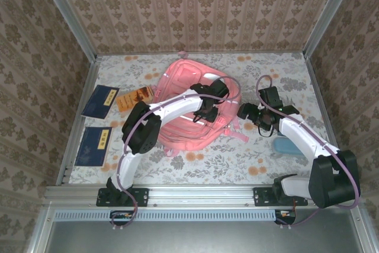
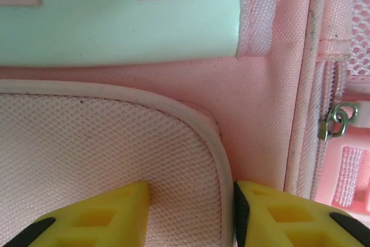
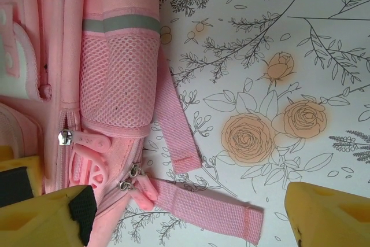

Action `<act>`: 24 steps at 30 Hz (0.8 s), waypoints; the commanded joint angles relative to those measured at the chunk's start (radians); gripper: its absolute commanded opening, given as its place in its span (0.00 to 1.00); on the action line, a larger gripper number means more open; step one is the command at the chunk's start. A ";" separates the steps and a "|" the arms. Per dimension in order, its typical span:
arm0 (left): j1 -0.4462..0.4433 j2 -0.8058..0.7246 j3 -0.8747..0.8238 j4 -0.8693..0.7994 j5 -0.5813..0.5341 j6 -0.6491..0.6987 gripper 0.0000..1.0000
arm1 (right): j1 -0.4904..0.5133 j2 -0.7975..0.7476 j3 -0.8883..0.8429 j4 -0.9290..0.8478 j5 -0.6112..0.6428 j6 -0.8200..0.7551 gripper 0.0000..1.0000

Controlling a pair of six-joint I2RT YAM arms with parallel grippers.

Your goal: Pack the student bag

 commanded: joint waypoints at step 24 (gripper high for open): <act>0.083 -0.245 0.116 -0.038 0.100 0.223 0.00 | 0.150 0.002 -0.027 0.160 -0.243 -0.330 0.58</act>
